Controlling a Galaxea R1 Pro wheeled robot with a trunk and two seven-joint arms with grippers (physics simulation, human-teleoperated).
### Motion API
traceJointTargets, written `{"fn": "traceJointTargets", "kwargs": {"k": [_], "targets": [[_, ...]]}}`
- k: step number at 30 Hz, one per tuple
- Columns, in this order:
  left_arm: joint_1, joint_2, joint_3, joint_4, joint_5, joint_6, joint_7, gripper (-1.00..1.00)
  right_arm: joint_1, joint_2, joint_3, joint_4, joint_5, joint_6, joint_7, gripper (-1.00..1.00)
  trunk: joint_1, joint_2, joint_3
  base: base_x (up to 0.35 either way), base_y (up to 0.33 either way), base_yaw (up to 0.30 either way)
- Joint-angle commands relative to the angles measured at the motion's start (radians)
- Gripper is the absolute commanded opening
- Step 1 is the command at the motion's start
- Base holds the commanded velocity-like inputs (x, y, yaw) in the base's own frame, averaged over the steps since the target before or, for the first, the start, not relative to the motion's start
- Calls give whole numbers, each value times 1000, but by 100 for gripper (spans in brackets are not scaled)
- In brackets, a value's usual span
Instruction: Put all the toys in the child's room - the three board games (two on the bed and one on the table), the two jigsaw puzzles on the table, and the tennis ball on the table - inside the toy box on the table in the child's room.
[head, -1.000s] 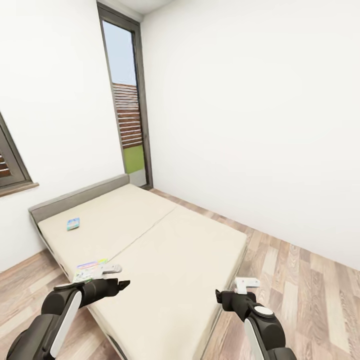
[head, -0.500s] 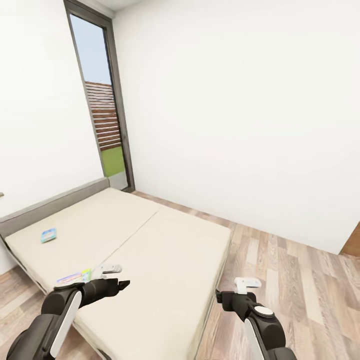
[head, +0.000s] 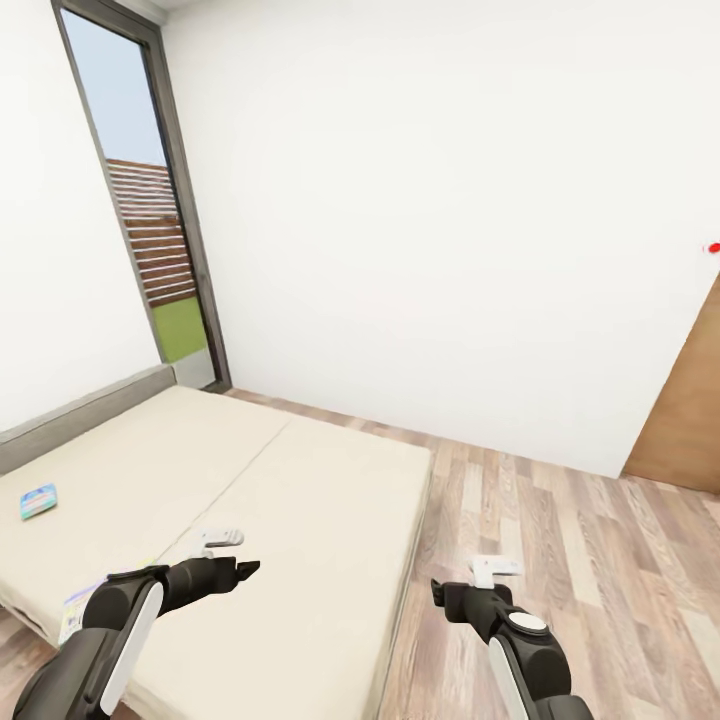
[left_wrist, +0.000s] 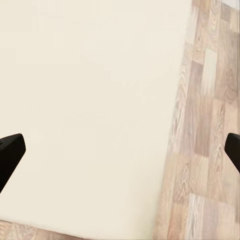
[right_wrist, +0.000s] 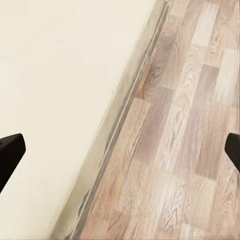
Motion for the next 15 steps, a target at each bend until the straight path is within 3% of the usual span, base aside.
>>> {"fn": "traceJointTargets", "kwargs": {"k": [1,15], "targets": [[-1,0,1,-1,8,7,1,100,-1,0,2,-1,-1,5,-6,100,1,-2,-2,0,54,-280],[-1,0,1,-1,8,7,1,100,-1,0,2,0,-1,5,-6,100,1,-2,-2,0,145,-280]]}}
